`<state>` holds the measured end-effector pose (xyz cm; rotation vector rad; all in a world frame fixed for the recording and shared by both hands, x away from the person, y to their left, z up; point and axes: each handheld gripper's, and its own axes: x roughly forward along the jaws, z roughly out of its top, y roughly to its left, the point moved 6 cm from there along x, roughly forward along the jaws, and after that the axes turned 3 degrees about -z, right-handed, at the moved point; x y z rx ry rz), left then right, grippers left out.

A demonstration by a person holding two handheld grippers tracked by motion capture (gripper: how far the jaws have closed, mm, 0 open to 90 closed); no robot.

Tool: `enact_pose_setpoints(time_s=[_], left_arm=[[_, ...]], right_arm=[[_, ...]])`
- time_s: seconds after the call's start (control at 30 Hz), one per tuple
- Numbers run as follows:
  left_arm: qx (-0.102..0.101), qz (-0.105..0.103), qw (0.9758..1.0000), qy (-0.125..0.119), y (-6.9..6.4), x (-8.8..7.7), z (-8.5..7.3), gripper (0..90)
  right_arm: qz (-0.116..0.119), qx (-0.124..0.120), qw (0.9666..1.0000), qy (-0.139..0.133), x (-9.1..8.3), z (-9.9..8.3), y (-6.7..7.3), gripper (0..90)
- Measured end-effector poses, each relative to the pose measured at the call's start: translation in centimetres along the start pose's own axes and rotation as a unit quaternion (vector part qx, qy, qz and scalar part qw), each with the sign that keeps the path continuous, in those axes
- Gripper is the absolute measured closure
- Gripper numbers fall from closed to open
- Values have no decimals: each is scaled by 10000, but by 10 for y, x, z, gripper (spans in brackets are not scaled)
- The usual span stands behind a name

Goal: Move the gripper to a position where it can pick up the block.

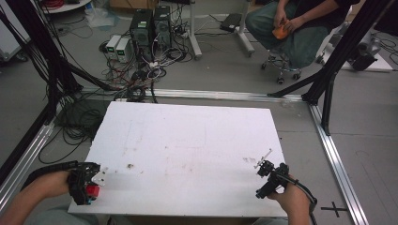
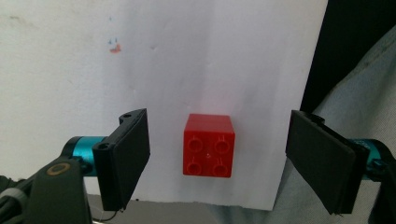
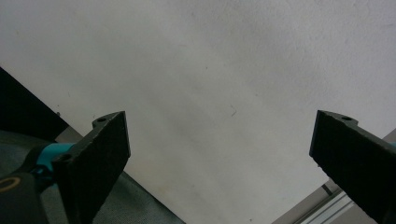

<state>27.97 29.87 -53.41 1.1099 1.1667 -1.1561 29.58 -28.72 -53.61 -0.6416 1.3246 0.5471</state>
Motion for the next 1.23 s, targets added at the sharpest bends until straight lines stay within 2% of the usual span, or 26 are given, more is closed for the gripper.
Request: enact_pose_setpoints(time_s=[0.13, 0.37, 0.67, 0.8, 0.87, 1.0, 1.23], left_arm=[[-116, -47, 9999, 27, 1, 5, -6, 220], [-50, 12, 9999, 116, 4, 13, -12, 222], [-94, -1, 9994, 342, 9, 27, -19, 221], [-29, 14, 9994, 353, 9, 31, -20, 221], [-42, -38, 9994, 330, 8, 33, -20, 222], [-47, -14, 9993, 370, 8, 36, -21, 222], [-61, -21, 9993, 360, 8, 35, -21, 222]], right_arm=[[-27, -27, 10000, -52, 0, 0, -1, 43], [-21, -20, 10000, -18, 0, 0, 0, 43], [-13, -48, 10000, 2, 1, 1, 1, 43], [-15, -41, 10000, 17, 1, 1, 0, 43], [-18, -44, 10000, 25, 1, 0, 0, 43], [-20, -36, 10000, 5, 1, 1, 0, 43], [-30, -45, 10000, 0, 0, 1, 0, 43]])
